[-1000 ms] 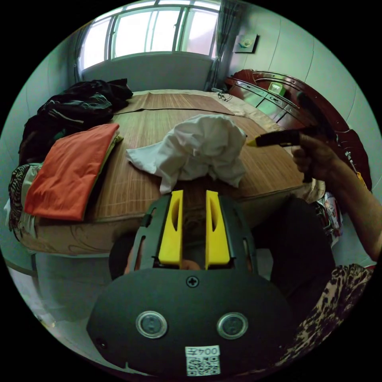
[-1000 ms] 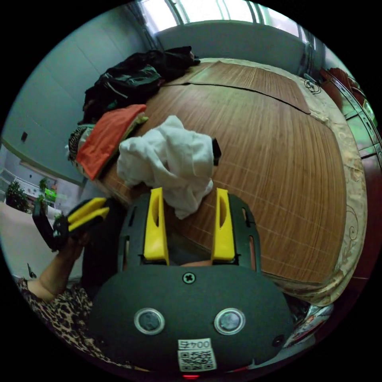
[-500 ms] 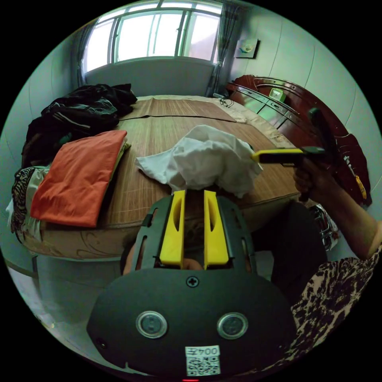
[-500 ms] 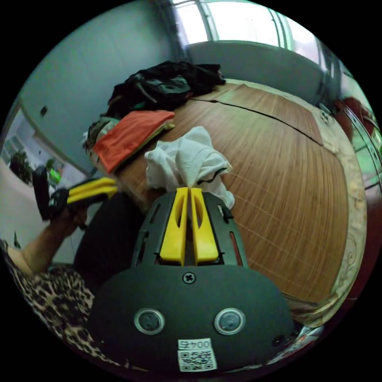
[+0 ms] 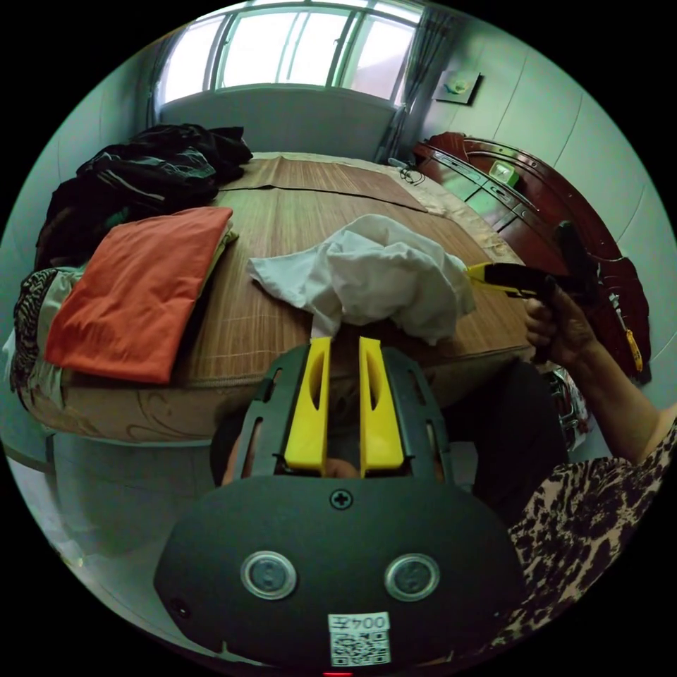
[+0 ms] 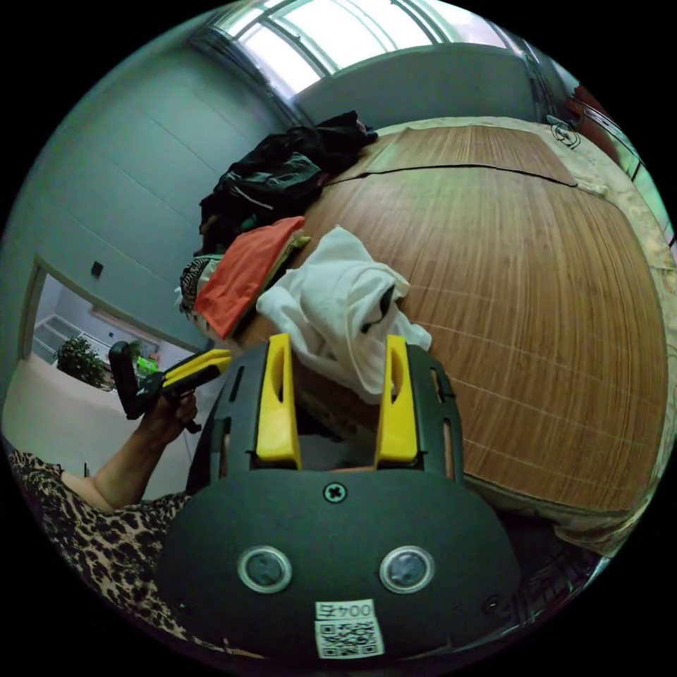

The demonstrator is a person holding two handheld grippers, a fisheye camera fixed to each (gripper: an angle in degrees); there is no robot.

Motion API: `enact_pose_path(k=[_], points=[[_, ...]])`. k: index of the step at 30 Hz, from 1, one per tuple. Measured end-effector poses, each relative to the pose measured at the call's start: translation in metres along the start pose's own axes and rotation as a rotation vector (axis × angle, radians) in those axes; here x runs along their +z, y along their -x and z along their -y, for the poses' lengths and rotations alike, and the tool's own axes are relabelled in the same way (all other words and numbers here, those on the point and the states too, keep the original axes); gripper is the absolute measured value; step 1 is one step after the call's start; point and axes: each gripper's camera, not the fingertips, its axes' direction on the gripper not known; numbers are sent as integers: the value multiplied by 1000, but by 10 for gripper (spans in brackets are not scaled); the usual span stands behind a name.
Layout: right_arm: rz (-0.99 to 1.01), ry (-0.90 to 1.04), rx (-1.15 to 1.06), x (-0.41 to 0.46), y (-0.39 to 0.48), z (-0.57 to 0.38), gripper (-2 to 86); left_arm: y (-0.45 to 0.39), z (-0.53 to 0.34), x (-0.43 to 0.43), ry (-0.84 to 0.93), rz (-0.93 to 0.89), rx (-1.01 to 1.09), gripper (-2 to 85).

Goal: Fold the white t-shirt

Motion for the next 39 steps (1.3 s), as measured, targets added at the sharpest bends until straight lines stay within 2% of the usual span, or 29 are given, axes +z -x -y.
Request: enact_pose_path(k=[2, 4, 8, 11, 13, 15, 18, 20, 23, 28, 31, 33, 36, 39], points=[[-23, 25, -10, 11, 9, 11, 170, 3, 0, -4, 0, -6, -12, 60], [-49, 101, -10, 25, 17, 25, 85, 4, 0, -8, 0, -10, -16, 59], [-191, 68, -125, -8, 59, 50, 48, 2, 4, -21, -19, -6, -9, 59], [-394, 31, -381, -58, 118, 57, 43, 2, 7, -28, -30, -5, -15, 59], [-583, 7, -642, -88, 157, 36, 40, 1, 10, -30, -35, -9, -20, 58], [-690, 19, -822, -94, 169, 6, 38, -4, 14, -29, -39, -23, -17, 58], [-859, 164, -915, -75, 145, -45, 36, -16, 23, -22, -25, -35, 5, 57], [-886, 252, -892, -59, 116, -77, 36, -25, 29, -17, -18, -44, 24, 57], [-870, 330, -728, -42, 66, -116, 38, -44, 43, -6, 8, -49, 71, 60], [-619, 222, -364, -56, 30, -147, 45, -86, 81, 10, 34, -23, 205, 72], [-469, 155, -202, -71, 24, -159, 48, -121, 120, 17, 25, -11, 360, 98], [-396, 121, -124, -80, 21, -168, 49, -145, 145, 23, 36, 10, 475, 127], [-321, 87, -24, -95, 16, -183, 48, -187, 199, 48, 142, 16, 629, 179], [-295, 99, 29, -106, 9, -193, 49, -219, 232, 72, 202, -23, 727, 178]])
